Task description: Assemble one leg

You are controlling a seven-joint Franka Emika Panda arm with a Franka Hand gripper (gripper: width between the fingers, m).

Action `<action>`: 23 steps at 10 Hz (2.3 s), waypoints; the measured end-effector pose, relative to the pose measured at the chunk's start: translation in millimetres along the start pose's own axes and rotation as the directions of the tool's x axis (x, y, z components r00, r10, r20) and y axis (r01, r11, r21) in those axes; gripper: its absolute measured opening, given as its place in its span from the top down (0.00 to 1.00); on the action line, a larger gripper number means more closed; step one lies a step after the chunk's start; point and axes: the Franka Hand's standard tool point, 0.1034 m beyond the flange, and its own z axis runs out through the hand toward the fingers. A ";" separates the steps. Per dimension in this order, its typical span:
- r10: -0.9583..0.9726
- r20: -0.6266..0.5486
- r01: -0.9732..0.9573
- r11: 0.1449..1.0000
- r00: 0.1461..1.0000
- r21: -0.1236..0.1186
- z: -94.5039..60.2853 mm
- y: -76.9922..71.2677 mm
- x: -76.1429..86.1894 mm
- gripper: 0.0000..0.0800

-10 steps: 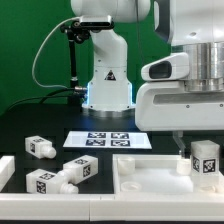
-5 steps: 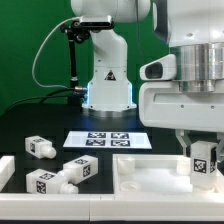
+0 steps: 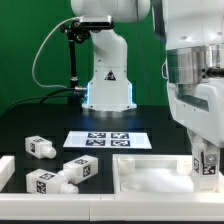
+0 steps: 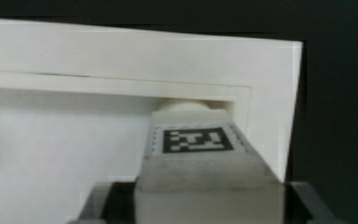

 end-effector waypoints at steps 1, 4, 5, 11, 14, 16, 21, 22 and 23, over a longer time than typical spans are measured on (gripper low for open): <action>-0.072 -0.001 0.072 0.997 0.997 -0.002 0.1 0.3 -0.4 0.63; -0.521 0.055 0.524 0.851 0.852 -0.045 0.1 9.6 -15.4 0.24; -0.526 0.004 0.526 0.850 0.850 0.004 -3.9 4.9 -17.1 0.19; -0.996 -0.023 0.994 0.092 0.090 -0.060 0.0 2.2 3.1 0.19; -0.987 -0.029 0.985 0.161 0.159 -0.058 0.9 1.5 2.9 0.32; -0.954 -0.037 0.953 0.299 0.297 -0.053 1.2 1.7 2.5 0.65; -0.507 -0.045 0.506 0.862 0.861 -0.026 4.1 1.1 -4.7 0.64; -0.336 -0.049 0.336 0.942 0.941 -0.009 4.8 0.6 -6.6 0.64; -0.184 -0.048 0.186 0.982 0.982 0.018 5.1 1.0 -6.4 0.64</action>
Offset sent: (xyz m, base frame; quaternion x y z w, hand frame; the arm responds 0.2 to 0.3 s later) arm -0.0163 0.0414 0.0009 -0.0824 -0.1071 -0.3324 0.9334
